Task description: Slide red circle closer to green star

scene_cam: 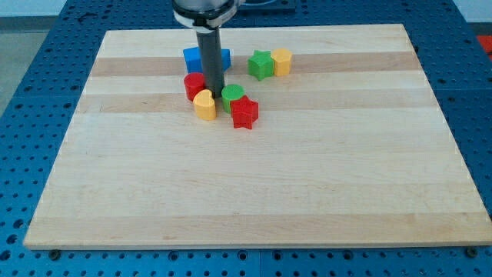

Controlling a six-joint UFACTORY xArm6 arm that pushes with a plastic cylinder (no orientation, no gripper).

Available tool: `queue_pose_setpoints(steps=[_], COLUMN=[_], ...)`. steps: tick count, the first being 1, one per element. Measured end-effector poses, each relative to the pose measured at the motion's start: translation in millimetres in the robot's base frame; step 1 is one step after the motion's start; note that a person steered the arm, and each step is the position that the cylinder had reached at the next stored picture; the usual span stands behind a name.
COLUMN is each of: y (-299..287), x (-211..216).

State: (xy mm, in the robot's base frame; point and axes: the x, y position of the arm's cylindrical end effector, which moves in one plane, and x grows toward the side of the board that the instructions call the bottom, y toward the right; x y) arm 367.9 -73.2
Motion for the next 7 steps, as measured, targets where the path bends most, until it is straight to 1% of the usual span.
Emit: queue_pose_setpoints(steps=[1, 3, 4, 5, 6, 7], y=[4.1, -1.9, -57.6, -112.8, -112.3, -110.6], x=[-9.3, -50.4, -43.6, -21.8, 22.3, 19.6])
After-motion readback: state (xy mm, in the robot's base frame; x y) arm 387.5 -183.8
